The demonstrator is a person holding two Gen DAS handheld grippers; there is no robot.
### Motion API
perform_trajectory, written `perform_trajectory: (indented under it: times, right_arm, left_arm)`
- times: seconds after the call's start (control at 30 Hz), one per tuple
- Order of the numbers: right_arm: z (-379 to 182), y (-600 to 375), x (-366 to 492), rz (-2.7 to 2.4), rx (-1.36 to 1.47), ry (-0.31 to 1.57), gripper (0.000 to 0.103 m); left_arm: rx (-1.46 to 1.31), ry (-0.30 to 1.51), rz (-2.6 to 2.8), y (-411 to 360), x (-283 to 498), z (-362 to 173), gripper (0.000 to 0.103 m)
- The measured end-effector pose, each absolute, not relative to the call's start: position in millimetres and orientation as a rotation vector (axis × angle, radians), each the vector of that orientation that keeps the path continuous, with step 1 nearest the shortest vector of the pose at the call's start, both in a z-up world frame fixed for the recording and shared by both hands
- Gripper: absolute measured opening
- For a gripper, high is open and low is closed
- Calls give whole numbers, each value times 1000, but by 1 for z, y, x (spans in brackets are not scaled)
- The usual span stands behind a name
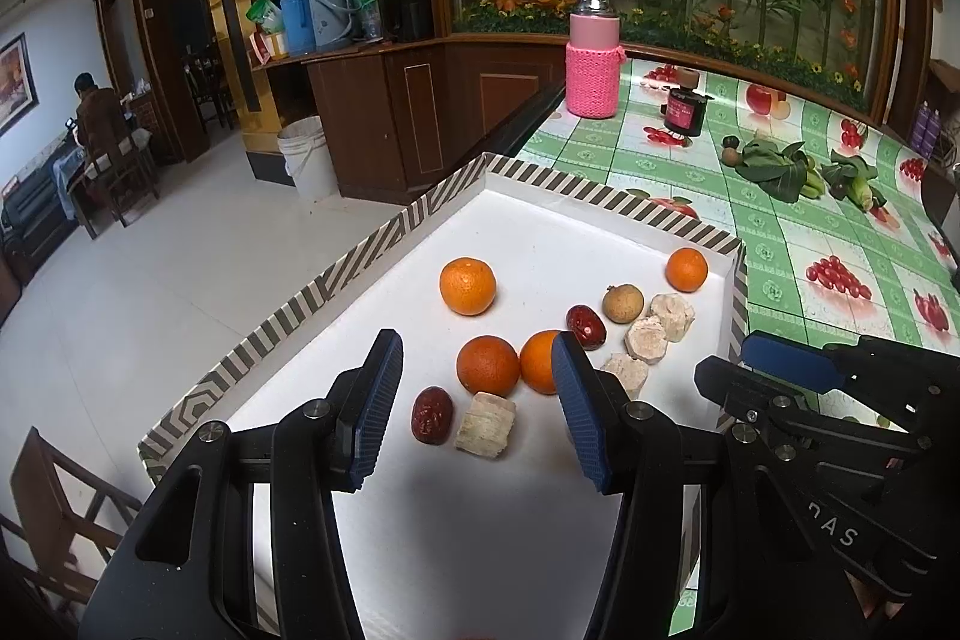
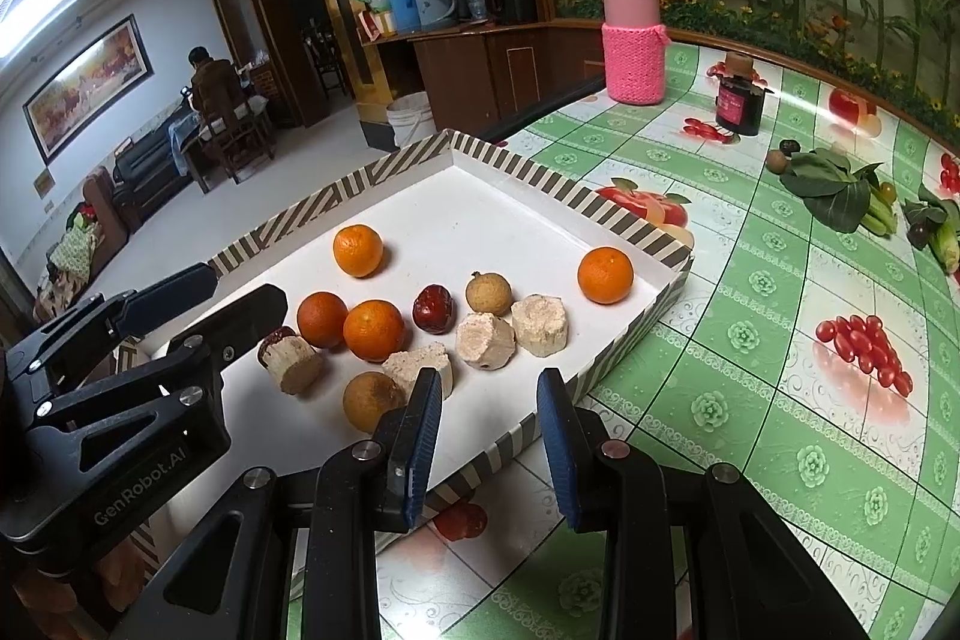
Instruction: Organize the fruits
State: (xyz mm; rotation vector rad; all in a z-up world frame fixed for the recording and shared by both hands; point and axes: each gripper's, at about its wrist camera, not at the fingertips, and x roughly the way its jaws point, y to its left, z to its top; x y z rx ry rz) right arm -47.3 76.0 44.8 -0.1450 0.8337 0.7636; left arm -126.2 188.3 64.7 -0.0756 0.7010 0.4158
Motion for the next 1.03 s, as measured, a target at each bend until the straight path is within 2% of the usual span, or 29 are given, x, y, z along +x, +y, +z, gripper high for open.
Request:
perform_trajectory:
  times: [1.03]
  right_arm:
    - [51,66,-49,751,-150,832,32]
  left_arm:
    - [-97,709,396,185,-127,65,52]
